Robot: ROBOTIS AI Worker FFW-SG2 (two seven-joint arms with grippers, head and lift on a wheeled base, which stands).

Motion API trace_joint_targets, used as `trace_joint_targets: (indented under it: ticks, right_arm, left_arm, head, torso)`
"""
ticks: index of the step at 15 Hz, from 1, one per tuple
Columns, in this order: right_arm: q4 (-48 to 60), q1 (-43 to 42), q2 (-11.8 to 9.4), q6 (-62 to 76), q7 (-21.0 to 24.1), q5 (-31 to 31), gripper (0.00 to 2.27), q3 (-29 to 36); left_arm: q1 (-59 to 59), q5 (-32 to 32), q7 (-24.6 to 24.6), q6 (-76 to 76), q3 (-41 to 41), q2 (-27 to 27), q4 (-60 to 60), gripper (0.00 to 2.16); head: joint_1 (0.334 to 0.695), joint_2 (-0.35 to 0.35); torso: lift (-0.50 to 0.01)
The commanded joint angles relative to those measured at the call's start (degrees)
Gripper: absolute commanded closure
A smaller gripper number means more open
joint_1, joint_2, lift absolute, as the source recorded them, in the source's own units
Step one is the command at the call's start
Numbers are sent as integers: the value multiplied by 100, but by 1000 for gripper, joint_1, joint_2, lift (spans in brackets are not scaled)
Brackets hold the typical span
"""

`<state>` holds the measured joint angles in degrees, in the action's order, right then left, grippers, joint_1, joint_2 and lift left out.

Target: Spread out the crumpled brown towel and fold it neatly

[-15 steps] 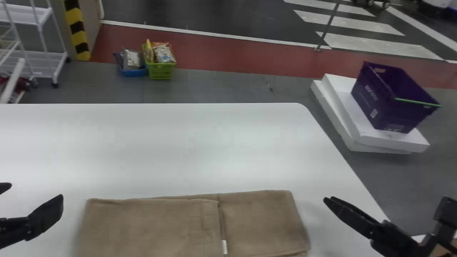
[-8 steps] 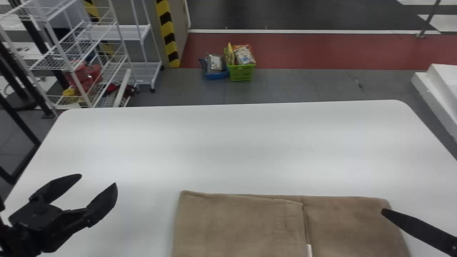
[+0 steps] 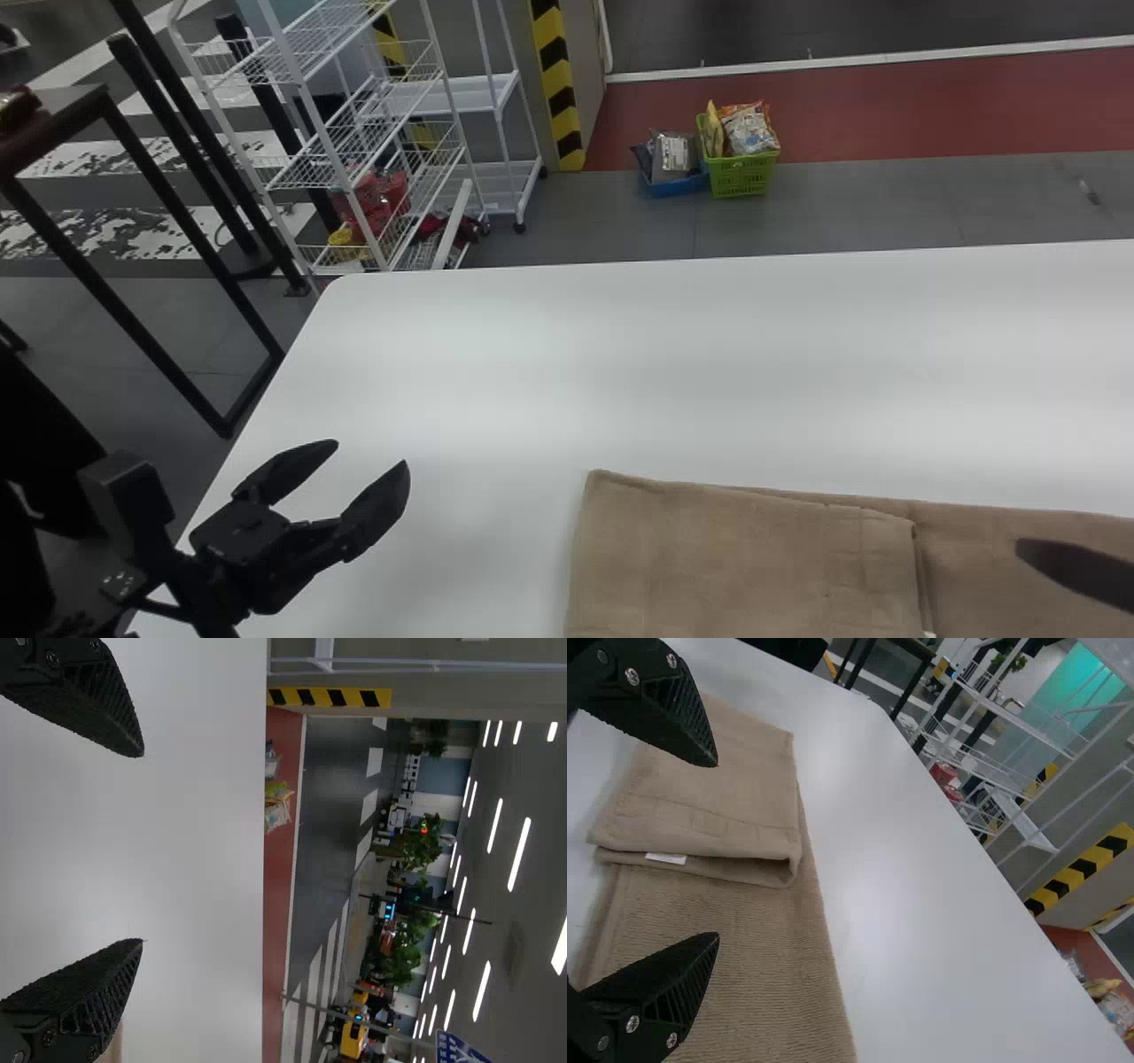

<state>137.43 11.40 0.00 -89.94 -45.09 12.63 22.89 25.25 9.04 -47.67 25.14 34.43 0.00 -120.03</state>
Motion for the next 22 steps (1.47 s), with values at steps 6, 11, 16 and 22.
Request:
trace_joint_targets:
  ticks: [6, 11, 16, 22]
  right_arm:
    - [109, -991, 5, -14, 317, -780, 218, -997]
    - [144, -806, -176, -14, 247, -797, 218, -1173]
    - [452, -525, -264, -14, 299, -806, 167, -1138]
    - [531, -217, -343, -14, 335, -1307, 147, -1419]
  left_arm:
    - [-20, 54, -243, -21, 205, -15, 59, 60]
    - [-20, 72, -278, -21, 249, -15, 94, 60]
    - [-73, 19, -278, -21, 205, -15, 155, 60]
    - [-108, 10, -314, -39, 257, -15, 305, 60]
  head:
    - [695, 267]
    - [695, 311]
    - [695, 311]
    - [695, 300]
  torso:
    - [-128]
    - [-128]
    - [-128]
    - [-128]
